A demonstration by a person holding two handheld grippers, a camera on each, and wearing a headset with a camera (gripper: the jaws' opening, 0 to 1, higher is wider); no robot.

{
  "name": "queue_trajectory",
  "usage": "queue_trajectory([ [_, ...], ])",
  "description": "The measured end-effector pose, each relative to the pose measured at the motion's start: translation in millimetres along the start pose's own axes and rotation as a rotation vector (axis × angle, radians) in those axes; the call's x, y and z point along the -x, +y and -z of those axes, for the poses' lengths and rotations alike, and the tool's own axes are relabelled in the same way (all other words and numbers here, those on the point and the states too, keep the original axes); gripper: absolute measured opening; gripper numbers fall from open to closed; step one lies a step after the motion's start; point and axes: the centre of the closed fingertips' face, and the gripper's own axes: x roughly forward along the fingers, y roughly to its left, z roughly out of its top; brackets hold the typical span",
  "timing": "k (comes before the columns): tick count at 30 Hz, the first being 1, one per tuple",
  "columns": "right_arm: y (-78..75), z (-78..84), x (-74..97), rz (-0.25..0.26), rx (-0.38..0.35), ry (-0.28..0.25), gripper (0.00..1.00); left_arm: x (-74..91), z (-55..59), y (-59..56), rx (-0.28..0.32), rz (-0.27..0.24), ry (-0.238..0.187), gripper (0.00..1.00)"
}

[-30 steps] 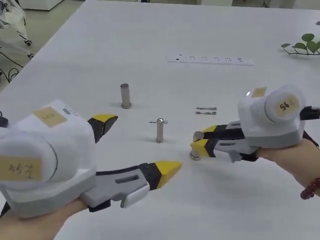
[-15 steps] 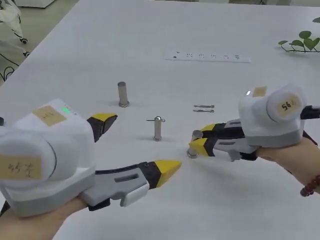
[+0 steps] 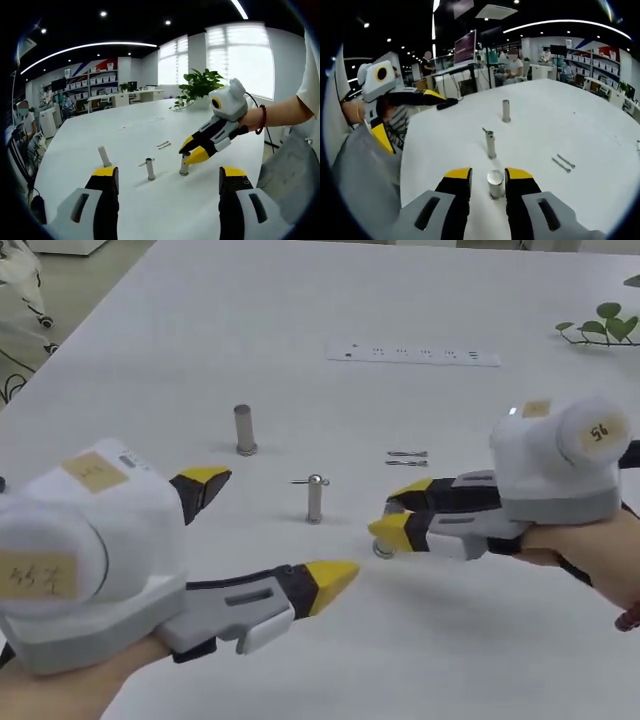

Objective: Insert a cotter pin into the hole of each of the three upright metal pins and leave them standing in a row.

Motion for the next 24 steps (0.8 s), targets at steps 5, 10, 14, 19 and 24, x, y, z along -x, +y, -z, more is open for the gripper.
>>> queue_trajectory([
  [5,-2.0,-14.0,7.7,-0.004,-0.031,-0.028,0.32,-0.7,1.0,-0.4,0.002,0.003,0.002,0.82],
  [10,-9.2,-27.3,14.8,-0.027,-0.088,-0.057,0.32,-1.6,1.7,-0.4,0.002,0.005,0.007,0.82],
  [14,-23.6,-29.3,18.9,-0.006,-0.064,-0.033,0.32,-2.0,1.3,-0.3,-0.003,0.008,0.006,0.83],
  [19,-41.4,-25.3,19.2,0.018,-0.038,0.004,0.31,-2.3,2.0,1.0,-0.008,0.008,0.010,0.83],
  [24,-57.8,-17.0,14.8,0.023,-0.031,0.043,0.31,-2.9,3.7,3.2,-0.009,0.009,0.015,0.82],
])
